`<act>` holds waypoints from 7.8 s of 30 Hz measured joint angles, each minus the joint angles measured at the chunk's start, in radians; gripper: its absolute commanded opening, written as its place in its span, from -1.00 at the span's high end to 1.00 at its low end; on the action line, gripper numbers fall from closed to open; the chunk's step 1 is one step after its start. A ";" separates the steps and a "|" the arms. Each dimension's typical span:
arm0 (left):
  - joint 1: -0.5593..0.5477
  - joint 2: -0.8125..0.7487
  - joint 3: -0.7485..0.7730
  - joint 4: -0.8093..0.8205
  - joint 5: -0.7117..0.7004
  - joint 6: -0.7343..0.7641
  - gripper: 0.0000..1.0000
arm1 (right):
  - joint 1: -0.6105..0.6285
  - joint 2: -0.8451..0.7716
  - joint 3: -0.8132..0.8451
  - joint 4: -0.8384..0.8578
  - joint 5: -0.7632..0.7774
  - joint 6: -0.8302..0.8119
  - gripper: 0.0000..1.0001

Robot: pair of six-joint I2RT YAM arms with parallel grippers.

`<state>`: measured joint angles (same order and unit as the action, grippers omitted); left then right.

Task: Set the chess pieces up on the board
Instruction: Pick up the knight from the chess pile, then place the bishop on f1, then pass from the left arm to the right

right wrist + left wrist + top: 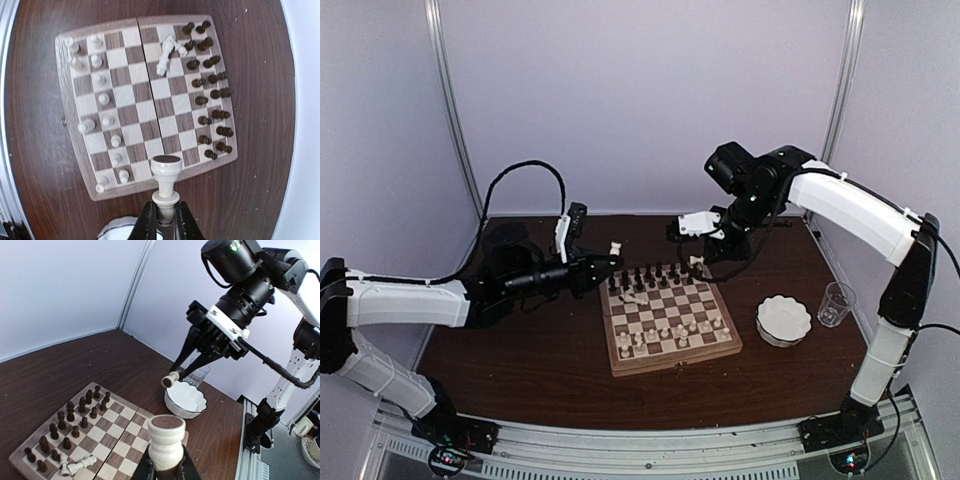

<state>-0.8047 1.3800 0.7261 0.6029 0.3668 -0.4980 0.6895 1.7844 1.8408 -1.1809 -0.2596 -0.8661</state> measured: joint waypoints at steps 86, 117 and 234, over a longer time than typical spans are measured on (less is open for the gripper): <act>0.000 -0.127 -0.126 -0.239 -0.134 0.042 0.83 | 0.406 0.112 -0.279 -0.153 0.700 -0.154 0.30; 0.000 -0.057 0.084 -0.496 0.008 0.068 0.82 | -0.045 -0.110 -0.530 0.215 -0.266 0.186 0.34; -0.188 0.260 0.505 -0.690 0.354 0.154 0.81 | 0.054 -0.356 -0.279 0.103 -0.350 0.160 0.08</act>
<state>-0.9924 1.6398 1.2316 -0.0872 0.7204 -0.3435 0.7437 1.4281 1.5616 -1.0779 -0.6094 -0.7063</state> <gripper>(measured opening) 0.119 0.455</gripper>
